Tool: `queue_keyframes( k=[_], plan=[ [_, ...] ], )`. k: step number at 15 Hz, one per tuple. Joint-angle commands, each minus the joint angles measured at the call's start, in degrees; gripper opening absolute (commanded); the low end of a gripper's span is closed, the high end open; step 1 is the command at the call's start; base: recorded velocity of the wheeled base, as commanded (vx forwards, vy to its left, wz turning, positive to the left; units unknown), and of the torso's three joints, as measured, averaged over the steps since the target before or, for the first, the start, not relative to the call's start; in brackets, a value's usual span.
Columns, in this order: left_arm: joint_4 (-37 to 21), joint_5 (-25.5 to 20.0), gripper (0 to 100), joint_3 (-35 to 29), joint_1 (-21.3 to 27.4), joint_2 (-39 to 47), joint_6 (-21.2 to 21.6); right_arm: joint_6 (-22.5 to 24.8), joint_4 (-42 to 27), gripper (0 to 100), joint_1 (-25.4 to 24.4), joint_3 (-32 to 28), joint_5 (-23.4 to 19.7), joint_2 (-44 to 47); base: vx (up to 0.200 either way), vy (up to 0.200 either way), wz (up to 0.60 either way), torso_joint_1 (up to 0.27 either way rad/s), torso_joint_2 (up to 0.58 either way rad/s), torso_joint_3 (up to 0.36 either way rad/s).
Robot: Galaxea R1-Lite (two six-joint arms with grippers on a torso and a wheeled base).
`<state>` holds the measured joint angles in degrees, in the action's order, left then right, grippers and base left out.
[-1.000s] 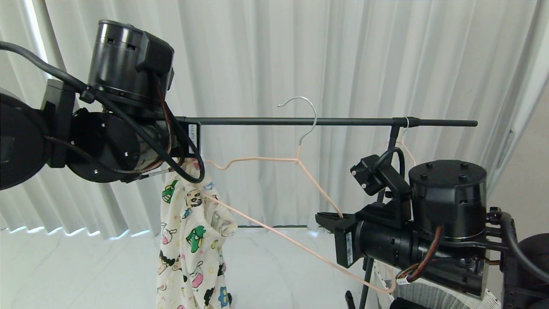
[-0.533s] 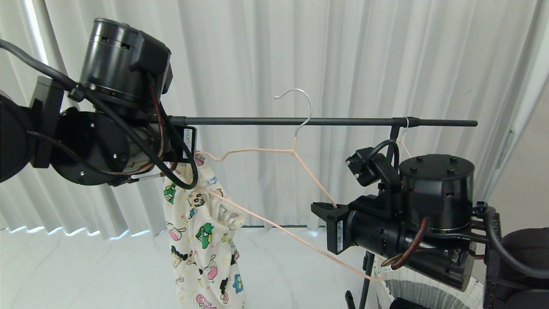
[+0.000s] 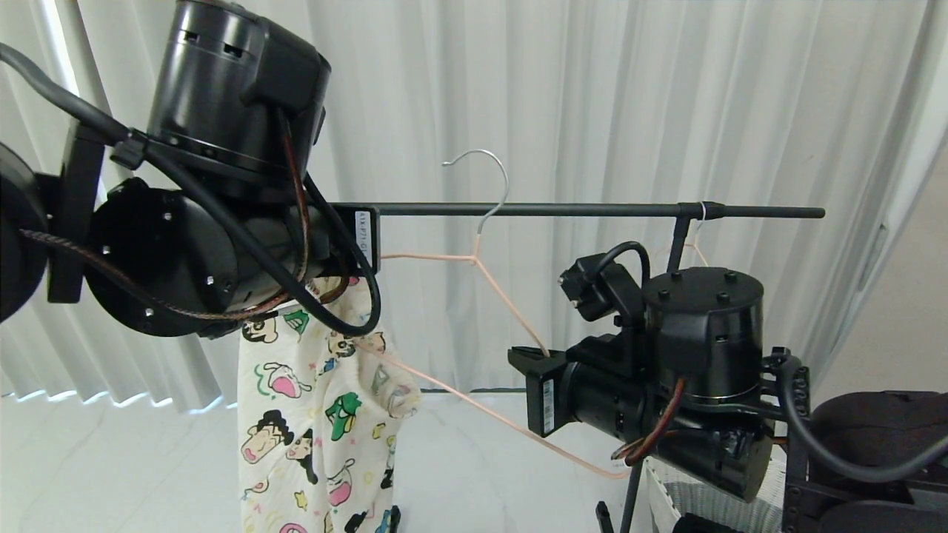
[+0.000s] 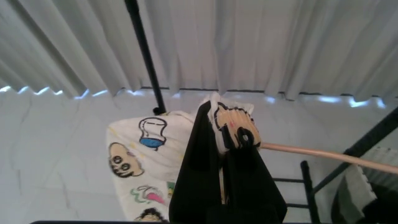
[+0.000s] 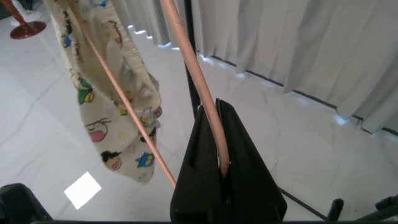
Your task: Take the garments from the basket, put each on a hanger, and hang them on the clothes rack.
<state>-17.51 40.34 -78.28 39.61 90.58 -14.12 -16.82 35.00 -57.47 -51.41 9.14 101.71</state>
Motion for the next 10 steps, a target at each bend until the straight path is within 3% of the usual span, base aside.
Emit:
queue_keyframes(
  k=[1, 10],
  plan=[
    [0.0, 0.0, 0, -0.7, 1.2, 0.0, -0.4, -0.1, 0.1, 0, -0.7, -1.2, 0.0, 1.7, 0.0, 0.0, 0.0, 0.0, 0.0, 0.0],
    [0.0, -0.2, 0, -5.9, 8.4, 1.4, -1.4, -0.1, 0.1, 0, -3.1, -3.9, 1.8, 4.2, 0.0, 0.0, 0.0, 0.0, 0.0, 0.0]
  ],
)
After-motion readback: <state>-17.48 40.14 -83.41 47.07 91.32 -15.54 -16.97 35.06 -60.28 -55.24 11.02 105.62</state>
